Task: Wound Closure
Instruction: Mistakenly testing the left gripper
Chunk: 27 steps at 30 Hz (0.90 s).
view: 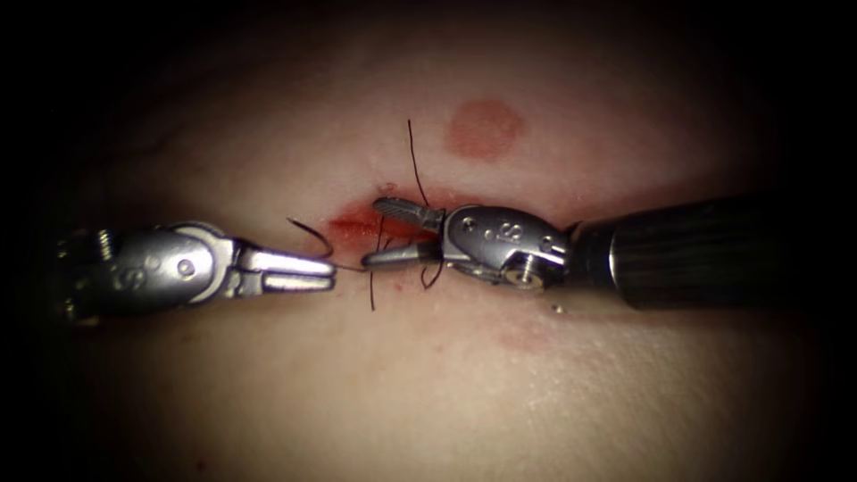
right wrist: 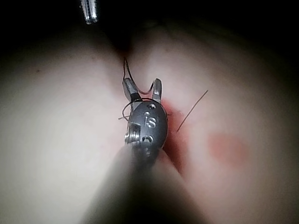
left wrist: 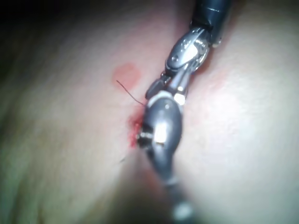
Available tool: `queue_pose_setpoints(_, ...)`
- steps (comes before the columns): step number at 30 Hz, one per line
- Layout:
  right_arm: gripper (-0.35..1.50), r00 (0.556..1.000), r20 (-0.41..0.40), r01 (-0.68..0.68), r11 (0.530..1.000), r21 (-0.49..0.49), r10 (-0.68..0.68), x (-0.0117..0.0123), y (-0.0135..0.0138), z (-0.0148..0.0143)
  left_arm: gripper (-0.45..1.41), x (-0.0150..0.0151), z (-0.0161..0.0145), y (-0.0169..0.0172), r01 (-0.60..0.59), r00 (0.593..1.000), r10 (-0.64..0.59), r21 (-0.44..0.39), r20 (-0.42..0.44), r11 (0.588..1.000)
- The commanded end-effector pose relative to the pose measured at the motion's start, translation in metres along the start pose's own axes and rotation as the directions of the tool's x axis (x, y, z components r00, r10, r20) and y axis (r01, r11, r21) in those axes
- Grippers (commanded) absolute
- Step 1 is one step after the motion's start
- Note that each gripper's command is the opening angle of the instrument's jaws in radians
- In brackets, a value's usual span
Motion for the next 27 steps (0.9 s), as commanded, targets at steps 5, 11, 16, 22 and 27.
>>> queue_pose_setpoints(5,0.76,1.000,0.000,-0.001,1.000,0.002,0.001,-0.0005,-0.0003,0.0006,-0.35,-0.0014,0.0006,-0.0008,0.226,0.972,-0.226,0.013,0.062,0.974)
queue_pose_setpoints(11,0.77,1.000,-0.001,-0.001,1.000,0.003,0.001,-0.0005,-0.0004,0.0006,-0.35,-0.0028,0.0007,-0.0009,0.312,0.930,-0.321,0.075,0.179,0.947)
queue_pose_setpoints(16,0.77,1.000,0.000,-0.001,1.000,0.002,0.001,-0.0005,-0.0004,0.0007,-0.35,-0.0036,0.0017,0.0000,0.180,0.864,-0.242,0.179,0.442,0.967)
queue_pose_setpoints(22,0.77,1.000,0.000,0.000,1.000,0.001,0.000,-0.0006,-0.0004,0.0008,0.37,-0.0054,0.0047,0.0015,0.054,0.725,-0.164,0.182,0.669,0.982)
queue_pose_setpoints(27,0.77,1.000,0.000,0.002,1.000,-0.003,-0.002,-0.0008,-0.0004,0.0009,0.43,-0.0069,0.0057,0.0015,-0.027,0.624,-0.135,0.194,0.769,0.981)
